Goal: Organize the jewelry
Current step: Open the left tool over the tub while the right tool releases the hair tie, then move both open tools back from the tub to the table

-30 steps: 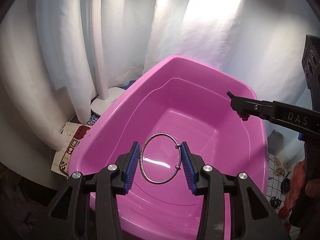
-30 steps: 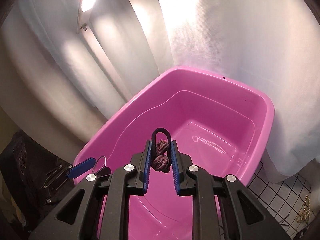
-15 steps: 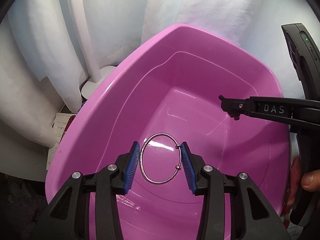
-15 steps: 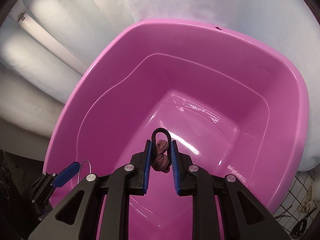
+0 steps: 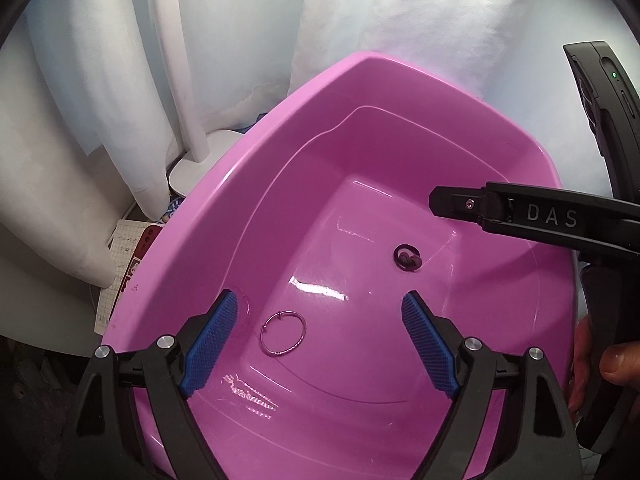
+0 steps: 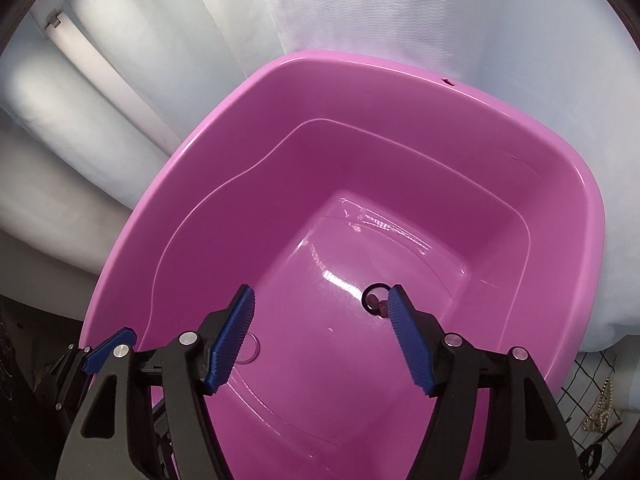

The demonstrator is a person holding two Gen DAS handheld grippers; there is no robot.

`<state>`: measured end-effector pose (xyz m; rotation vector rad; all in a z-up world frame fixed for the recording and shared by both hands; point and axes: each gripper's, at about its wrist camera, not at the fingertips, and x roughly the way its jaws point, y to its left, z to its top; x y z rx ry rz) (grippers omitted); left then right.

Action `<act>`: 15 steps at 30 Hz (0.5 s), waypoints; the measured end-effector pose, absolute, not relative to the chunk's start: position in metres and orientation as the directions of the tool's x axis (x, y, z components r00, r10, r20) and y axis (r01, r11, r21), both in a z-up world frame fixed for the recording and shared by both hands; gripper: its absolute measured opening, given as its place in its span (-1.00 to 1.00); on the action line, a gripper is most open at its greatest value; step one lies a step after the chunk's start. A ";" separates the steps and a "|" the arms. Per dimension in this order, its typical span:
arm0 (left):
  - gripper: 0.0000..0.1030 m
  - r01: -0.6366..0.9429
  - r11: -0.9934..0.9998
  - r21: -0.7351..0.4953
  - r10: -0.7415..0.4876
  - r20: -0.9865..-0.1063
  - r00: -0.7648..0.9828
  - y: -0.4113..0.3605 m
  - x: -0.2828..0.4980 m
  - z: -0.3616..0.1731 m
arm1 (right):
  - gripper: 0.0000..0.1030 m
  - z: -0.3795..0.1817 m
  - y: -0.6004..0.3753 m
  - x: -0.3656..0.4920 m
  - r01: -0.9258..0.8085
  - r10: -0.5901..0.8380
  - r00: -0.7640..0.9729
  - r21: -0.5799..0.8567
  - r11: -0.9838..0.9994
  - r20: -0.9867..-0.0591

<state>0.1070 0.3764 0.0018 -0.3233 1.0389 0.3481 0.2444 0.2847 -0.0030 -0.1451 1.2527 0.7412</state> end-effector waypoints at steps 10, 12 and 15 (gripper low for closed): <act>0.62 -0.427 0.901 -0.082 0.151 -0.862 0.484 0.373 0.092 0.011 | 0.28 0.007 0.275 0.234 -0.578 0.443 0.129 0.295 0.761 -0.887; 0.63 -0.423 0.903 -0.079 0.153 -0.859 0.488 0.370 0.090 0.013 | 0.28 0.009 0.273 0.230 -0.581 0.449 0.130 0.299 0.757 -0.884; 0.64 -0.418 0.905 -0.077 0.155 -0.856 0.493 0.367 0.085 0.016 | 0.28 0.009 0.272 0.232 -0.587 0.456 0.136 0.299 0.752 -0.879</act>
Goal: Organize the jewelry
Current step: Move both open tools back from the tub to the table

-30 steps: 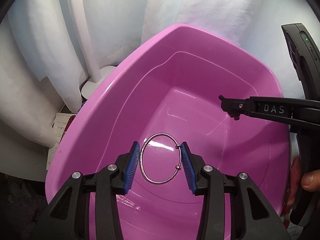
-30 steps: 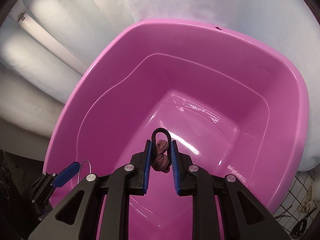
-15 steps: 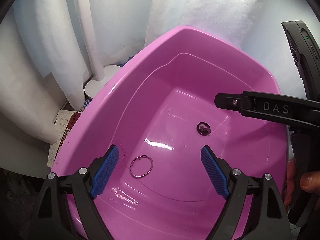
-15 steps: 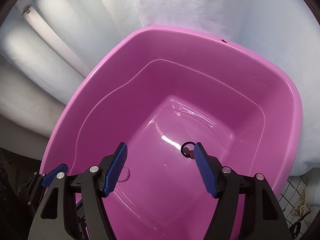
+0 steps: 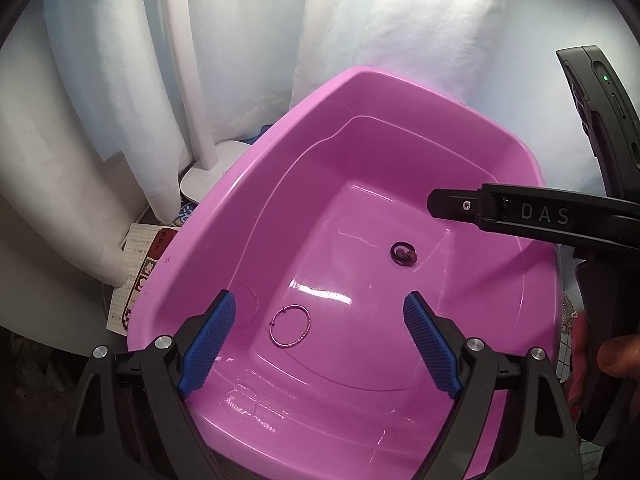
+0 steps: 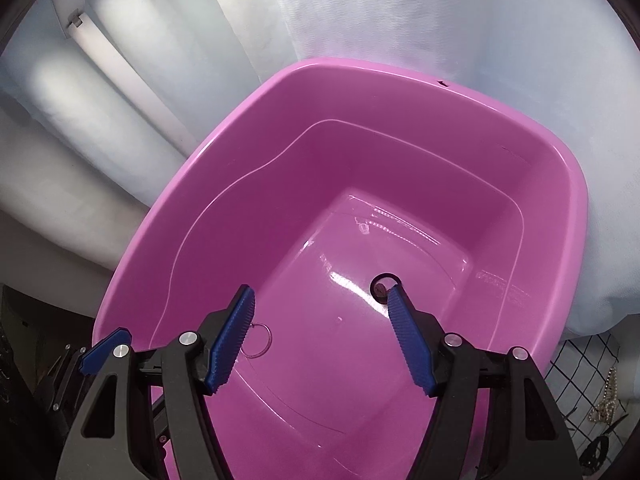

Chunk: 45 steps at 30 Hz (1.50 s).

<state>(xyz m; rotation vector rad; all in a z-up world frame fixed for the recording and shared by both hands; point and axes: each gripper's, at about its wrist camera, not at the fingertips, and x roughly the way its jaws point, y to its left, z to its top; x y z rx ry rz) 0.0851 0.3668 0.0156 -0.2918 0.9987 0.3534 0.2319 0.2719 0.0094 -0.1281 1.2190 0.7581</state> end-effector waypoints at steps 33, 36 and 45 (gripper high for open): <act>0.84 -0.116 0.985 -0.131 -0.012 -0.714 0.700 0.216 -0.006 0.054 | 0.42 0.029 -0.040 0.054 -0.201 0.355 0.566 0.294 0.935 -0.744; 0.86 -0.057 0.987 -0.150 -0.071 -0.727 0.683 0.189 -0.004 0.040 | 0.42 0.012 -0.093 0.024 -0.080 0.269 0.579 0.275 0.958 -0.770; 0.86 0.113 0.984 -0.138 -0.178 -0.780 0.600 0.120 0.005 -0.016 | 0.42 -0.018 -0.189 -0.044 0.153 0.082 0.604 0.216 0.964 -0.793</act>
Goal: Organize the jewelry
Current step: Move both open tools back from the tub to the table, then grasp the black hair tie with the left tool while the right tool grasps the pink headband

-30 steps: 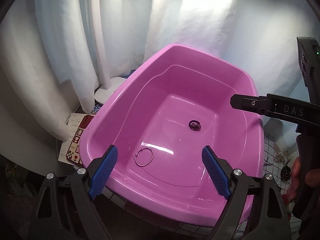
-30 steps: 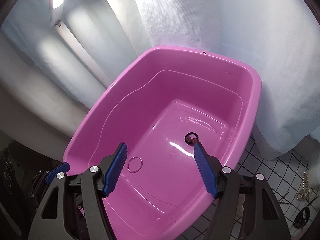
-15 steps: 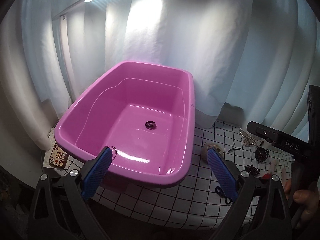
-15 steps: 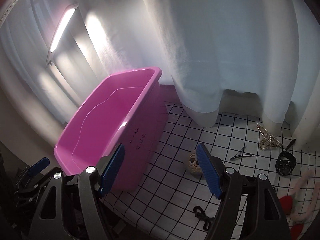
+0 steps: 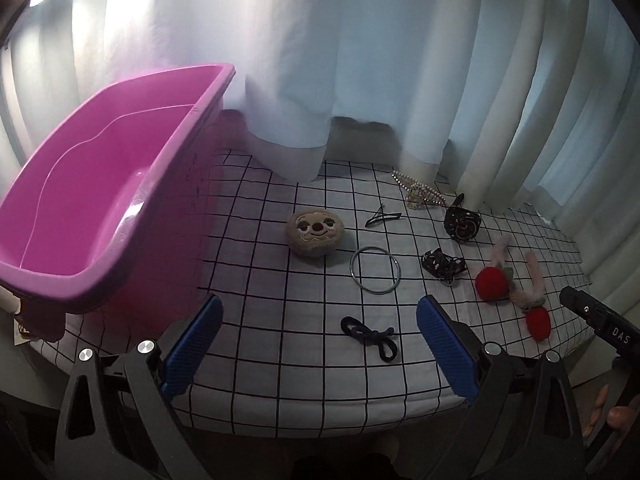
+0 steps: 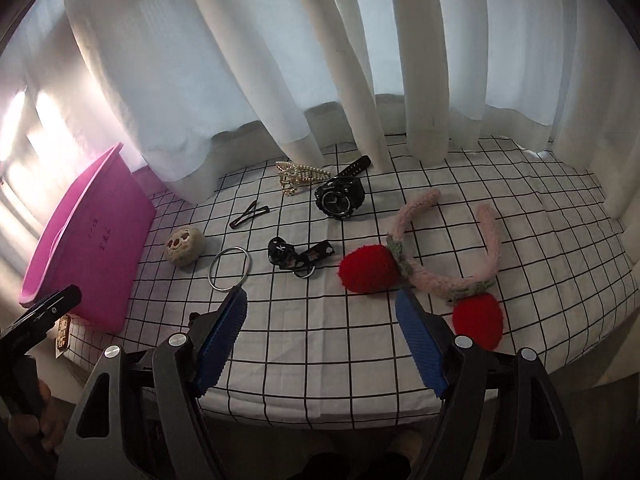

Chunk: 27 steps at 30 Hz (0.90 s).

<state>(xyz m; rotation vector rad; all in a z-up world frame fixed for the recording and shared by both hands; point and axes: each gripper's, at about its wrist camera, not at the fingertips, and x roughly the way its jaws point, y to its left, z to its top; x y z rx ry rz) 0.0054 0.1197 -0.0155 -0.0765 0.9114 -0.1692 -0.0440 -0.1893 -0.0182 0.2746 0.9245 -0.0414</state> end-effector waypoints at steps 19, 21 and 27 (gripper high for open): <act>0.86 -0.043 0.997 -0.063 -0.031 -0.850 0.527 0.069 0.007 -0.087 | 0.49 -0.063 -0.268 -0.027 0.030 0.056 0.559 0.087 0.996 -0.827; 0.86 -0.084 0.995 -0.050 0.003 -0.845 0.535 0.062 0.005 -0.088 | 0.49 -0.067 -0.274 -0.018 -0.018 0.098 0.541 0.105 0.994 -0.835; 0.86 -0.179 0.984 0.003 0.097 -0.851 0.516 0.035 0.002 -0.105 | 0.49 -0.083 -0.287 0.007 -0.177 0.204 0.494 0.132 0.975 -0.845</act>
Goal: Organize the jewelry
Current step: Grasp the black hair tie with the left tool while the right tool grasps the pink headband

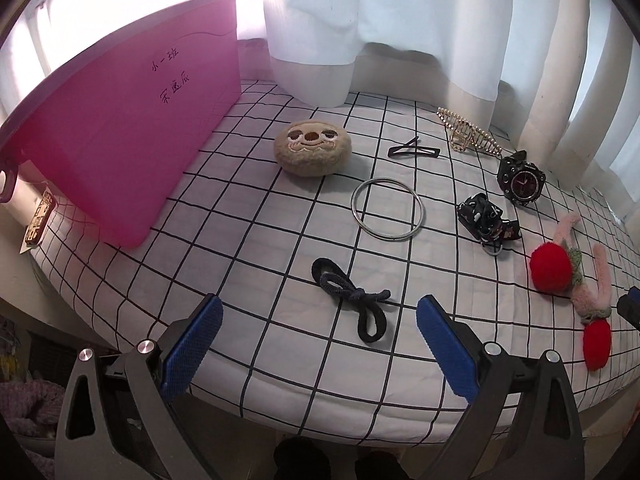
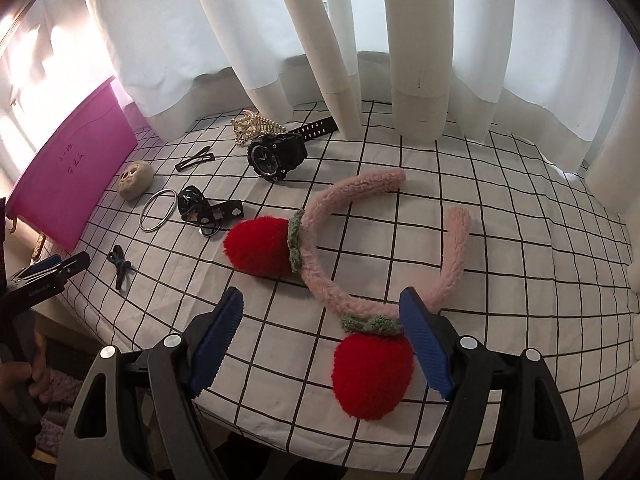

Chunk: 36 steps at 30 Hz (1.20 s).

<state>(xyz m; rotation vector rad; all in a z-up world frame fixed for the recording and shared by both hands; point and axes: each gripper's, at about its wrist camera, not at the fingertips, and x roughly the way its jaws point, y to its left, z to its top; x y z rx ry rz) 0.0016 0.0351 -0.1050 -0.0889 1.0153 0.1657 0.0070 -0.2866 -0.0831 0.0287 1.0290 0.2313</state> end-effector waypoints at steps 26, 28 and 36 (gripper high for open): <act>0.89 -0.385 0.923 0.005 0.184 -0.885 0.429 0.021 0.030 -0.165 | 0.62 -0.156 -0.266 0.049 -0.439 0.201 0.398 0.007 0.899 -0.895; 0.89 -0.393 0.919 -0.001 0.185 -0.881 0.435 0.022 0.031 -0.165 | 0.81 -0.160 -0.270 0.049 -0.415 0.199 0.419 0.008 0.910 -0.886; 0.89 -0.406 0.914 -0.001 0.208 -0.857 0.472 0.020 0.028 -0.165 | 0.83 -0.161 -0.274 0.042 -0.395 0.200 0.475 -0.005 0.919 -0.857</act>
